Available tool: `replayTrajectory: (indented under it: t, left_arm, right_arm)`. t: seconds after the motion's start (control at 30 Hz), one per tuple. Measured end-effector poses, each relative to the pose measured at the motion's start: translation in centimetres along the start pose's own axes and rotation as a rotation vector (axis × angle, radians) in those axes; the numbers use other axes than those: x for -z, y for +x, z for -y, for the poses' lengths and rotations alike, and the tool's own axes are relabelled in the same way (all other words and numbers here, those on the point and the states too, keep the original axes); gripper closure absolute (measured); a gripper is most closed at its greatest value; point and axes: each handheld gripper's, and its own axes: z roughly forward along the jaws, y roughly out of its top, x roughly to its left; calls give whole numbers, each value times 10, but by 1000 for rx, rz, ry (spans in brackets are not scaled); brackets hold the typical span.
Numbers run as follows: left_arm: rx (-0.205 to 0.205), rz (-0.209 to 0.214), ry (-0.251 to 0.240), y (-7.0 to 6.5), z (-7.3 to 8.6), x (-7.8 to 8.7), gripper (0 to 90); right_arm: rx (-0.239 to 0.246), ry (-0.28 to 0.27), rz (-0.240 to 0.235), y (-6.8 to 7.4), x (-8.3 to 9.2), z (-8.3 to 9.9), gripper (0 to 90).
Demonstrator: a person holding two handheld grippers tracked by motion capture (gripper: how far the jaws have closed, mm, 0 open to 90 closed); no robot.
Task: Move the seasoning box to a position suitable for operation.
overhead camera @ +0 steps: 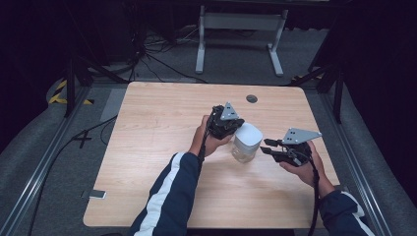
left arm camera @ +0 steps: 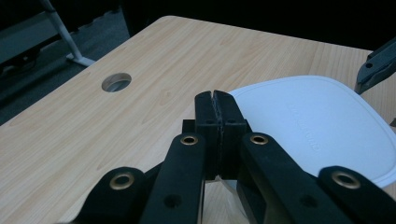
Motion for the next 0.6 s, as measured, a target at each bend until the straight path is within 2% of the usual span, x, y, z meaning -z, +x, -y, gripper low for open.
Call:
replayTrajectory:
  t: [0.23, 0.27, 0.43, 0.53, 0.6]
  left_arm:
    - [1, -11, 0, 2, 2, 1, 899]
    - [12, -13, -2, 3, 3, 0, 899]
    - [16, -21, 3, 4, 5, -1, 898]
    - [14, -23, 4, 3, 5, -1, 898]
    - [15, -26, -2, 2, 5, -2, 896]
  right_arm:
    - [11, -1, -6, 1, -1, -4, 706]
    - [9, 0, -6, 2, -1, -4, 715]
    - [22, 5, -5, 2, -3, -9, 821]
    - [9, -12, 2, 1, -3, -14, 886]
    - [15, -12, 1, 2, -5, -16, 889]
